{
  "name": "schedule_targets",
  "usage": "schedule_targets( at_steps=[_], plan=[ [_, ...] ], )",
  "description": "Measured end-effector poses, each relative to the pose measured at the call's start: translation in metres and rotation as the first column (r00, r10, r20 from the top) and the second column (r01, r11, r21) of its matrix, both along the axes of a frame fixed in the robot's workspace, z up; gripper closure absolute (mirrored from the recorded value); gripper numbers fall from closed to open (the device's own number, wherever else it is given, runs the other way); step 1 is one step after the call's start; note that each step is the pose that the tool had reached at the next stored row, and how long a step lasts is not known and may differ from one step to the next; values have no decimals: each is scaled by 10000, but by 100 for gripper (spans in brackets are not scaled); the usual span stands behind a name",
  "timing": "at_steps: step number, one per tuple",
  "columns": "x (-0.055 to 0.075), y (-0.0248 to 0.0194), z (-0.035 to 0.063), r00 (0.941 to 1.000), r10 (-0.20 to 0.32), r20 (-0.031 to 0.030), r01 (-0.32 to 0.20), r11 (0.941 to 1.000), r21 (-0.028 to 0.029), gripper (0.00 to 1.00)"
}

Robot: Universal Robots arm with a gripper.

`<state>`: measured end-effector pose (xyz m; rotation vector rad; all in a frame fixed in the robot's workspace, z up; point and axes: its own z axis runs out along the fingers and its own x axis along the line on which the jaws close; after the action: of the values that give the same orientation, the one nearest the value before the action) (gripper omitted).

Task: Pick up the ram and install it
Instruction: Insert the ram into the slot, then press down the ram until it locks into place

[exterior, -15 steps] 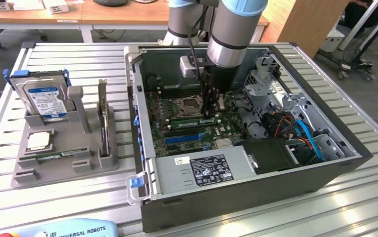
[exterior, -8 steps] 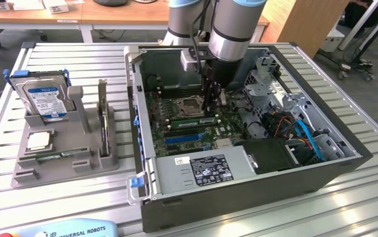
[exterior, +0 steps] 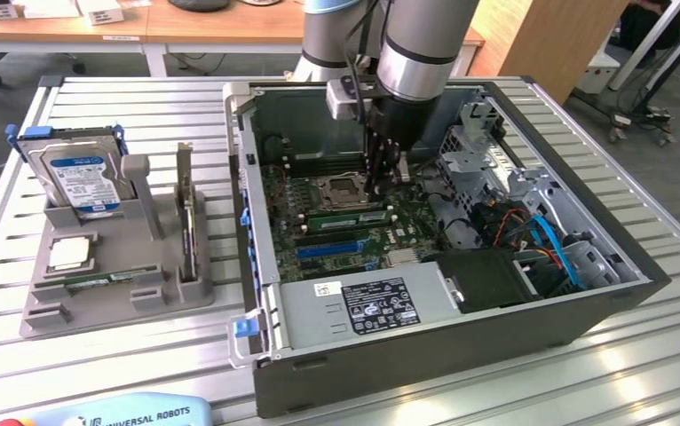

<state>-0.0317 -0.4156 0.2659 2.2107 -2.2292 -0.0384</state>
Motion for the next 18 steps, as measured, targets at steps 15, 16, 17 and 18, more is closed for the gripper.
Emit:
schedule_targets(
  at_steps=[15, 16, 17, 18],
  plan=[
    [0, 0, 1, 10000, 0, -1, 0, 10000, -1, 76],
    [0, 0, 1, 10000, 0, -1, 0, 10000, -1, 83],
    [0, 0, 1, 10000, 0, -1, 0, 10000, -2, 83],
    [0, 0, 1, 10000, 0, -1, 0, 10000, -2, 89]
  ],
)
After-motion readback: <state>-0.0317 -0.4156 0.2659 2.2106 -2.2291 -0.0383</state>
